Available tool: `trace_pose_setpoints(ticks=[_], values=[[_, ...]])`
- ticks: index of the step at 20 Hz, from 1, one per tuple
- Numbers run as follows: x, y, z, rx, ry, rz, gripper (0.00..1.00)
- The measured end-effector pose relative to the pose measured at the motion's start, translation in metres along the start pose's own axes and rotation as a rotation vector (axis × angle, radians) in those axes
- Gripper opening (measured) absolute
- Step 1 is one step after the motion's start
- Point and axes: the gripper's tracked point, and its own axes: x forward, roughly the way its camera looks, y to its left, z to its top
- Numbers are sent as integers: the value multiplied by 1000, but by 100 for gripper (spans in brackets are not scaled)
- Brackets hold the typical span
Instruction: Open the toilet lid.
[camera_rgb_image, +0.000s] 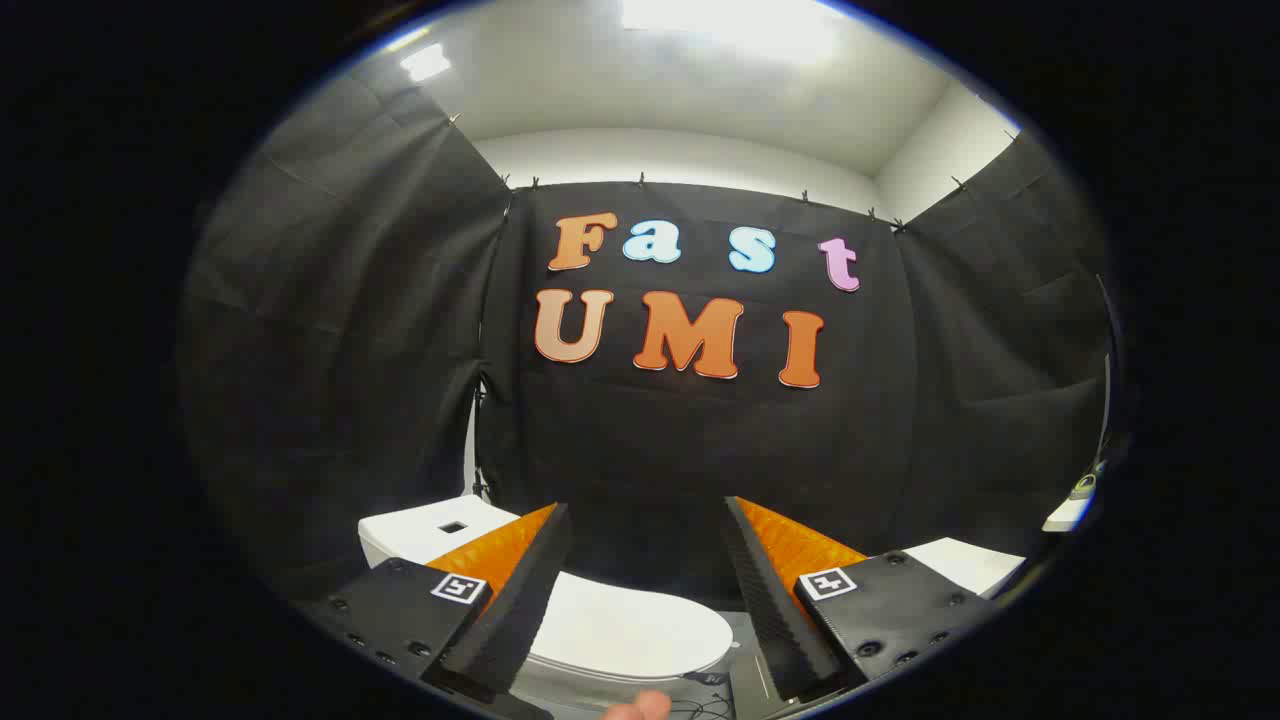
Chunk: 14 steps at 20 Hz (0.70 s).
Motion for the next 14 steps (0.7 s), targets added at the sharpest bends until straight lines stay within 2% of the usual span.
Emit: trace_pose_setpoints(ticks=[14], values=[[-1, 2, 1, 0, 2, 3, 98]])
